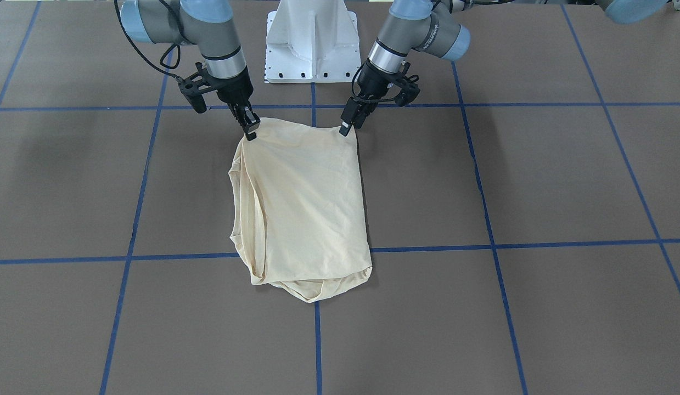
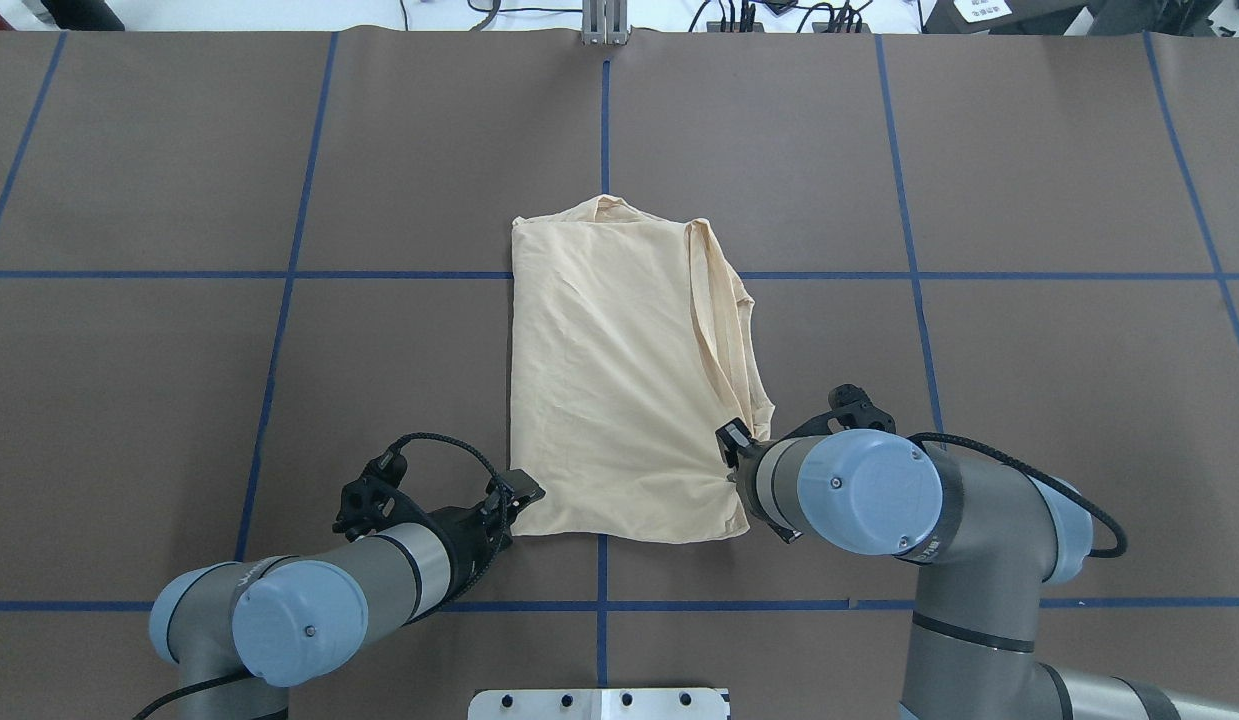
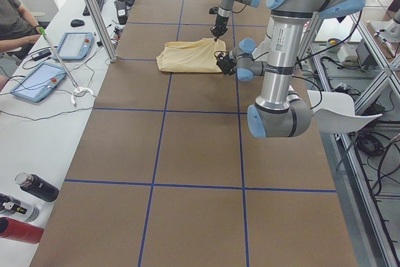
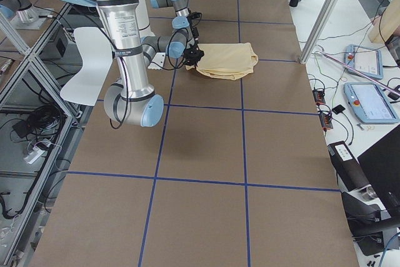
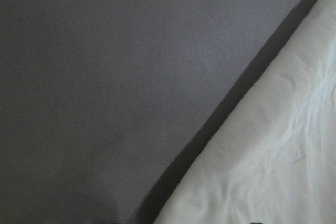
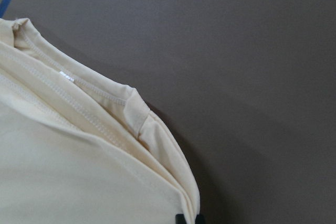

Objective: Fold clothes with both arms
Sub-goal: 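Hold the shirt edge with the right gripper while the left gripper lowers beside it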

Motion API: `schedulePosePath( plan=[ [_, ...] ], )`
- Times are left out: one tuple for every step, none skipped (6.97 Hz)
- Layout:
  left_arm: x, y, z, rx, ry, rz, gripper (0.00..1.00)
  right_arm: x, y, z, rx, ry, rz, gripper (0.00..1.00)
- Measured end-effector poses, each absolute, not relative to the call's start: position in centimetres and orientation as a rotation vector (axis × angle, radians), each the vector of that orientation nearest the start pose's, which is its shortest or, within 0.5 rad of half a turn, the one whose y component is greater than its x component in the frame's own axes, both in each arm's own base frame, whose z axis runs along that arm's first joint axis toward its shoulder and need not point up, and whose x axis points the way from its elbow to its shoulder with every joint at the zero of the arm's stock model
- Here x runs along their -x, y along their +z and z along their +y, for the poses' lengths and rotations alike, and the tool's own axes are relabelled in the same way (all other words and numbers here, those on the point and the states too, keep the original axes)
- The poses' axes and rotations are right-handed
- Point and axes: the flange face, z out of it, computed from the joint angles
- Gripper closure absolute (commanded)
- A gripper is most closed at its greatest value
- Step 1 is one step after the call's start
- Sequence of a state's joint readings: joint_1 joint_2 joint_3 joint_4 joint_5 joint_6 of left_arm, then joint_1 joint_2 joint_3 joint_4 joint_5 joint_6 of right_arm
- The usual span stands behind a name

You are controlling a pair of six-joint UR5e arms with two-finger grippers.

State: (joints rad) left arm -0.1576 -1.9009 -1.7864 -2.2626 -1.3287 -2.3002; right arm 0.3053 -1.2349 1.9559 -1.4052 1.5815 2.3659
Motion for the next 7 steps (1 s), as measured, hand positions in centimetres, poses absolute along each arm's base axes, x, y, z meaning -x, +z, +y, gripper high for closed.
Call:
schedulePosePath(
  plan=[
    [-56.5,29.8,-24.9,0.151,-0.918,1.293,0.72,50.9,29.1,-29.9,0.235,1.019,-0.899,1.00],
    [-56.5,29.8,-25.0,0.153,-0.930,1.294,1.00,50.9,29.1,-29.9,0.235,1.019,-0.899,1.00],
    [-56.6,29.9,-24.9,0.164,-0.950,1.292,1.00,50.9,29.1,-29.9,0.235,1.019,-0.898,1.00],
    [-56.5,29.7,-24.9,0.173,-0.963,1.292,1.00,50.9,29.1,-29.9,0.235,1.020,-0.898,1.00],
    [-56.1,29.1,-25.0,0.178,-0.969,1.301,1.00,50.8,29.0,-29.9,0.236,1.020,-0.900,1.00],
    [-55.2,28.1,-25.0,0.182,-0.971,1.316,1.00,50.6,28.8,-29.8,0.239,1.021,-0.906,1.00],
    [-53.7,26.4,-24.8,0.186,-0.972,1.324,1.00,50.0,28.3,-29.6,0.253,1.023,-0.917,1.00]
  ],
)
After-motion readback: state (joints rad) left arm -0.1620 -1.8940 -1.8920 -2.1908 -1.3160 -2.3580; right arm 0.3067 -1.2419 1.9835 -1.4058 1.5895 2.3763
